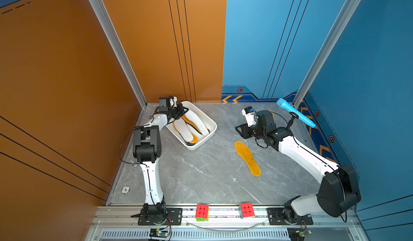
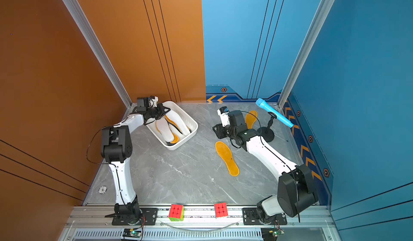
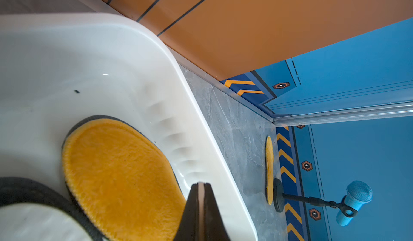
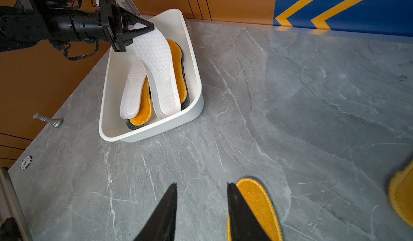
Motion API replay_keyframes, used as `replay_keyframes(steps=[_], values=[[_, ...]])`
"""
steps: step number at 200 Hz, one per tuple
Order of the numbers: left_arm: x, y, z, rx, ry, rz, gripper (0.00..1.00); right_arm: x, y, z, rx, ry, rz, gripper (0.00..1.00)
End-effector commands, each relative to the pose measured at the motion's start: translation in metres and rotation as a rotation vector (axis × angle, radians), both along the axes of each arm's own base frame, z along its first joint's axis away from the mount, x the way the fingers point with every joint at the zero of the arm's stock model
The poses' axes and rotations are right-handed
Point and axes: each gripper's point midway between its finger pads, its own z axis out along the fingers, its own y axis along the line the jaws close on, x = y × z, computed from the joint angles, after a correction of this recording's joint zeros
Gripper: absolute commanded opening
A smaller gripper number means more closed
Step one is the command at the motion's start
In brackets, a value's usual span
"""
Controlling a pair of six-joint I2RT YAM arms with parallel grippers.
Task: Put the insoles into the storage box
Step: Place the insole in the storage box.
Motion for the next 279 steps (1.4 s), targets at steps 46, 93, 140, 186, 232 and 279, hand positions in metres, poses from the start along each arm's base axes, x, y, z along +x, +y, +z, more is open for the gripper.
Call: replay_keyframes(steps=[46, 93, 140, 186, 232, 279], values=[[0.013, 0.004, -0.003, 0.041, -0.008, 0.002, 0.0, 0.003, 0.003, -0.002, 0.031, 0.012, 0.004, 0.39], [0.013, 0.01, -0.004, 0.068, 0.002, 0.003, 0.01, 0.004, 0.002, -0.002, 0.035, 0.013, 0.004, 0.39], [0.016, 0.011, -0.005, 0.084, 0.013, -0.004, 0.05, 0.004, 0.002, -0.003, 0.035, 0.015, 0.001, 0.39], [0.018, 0.016, -0.008, 0.101, 0.026, 0.006, 0.16, 0.004, 0.0, -0.004, 0.035, 0.017, -0.002, 0.4], [0.016, 0.016, -0.011, 0.109, 0.052, 0.001, 0.17, 0.005, 0.001, -0.004, 0.04, 0.018, 0.0, 0.4], [0.02, 0.017, -0.01, 0.108, 0.062, -0.002, 0.17, 0.005, 0.0, -0.004, 0.039, 0.019, -0.001, 0.4]])
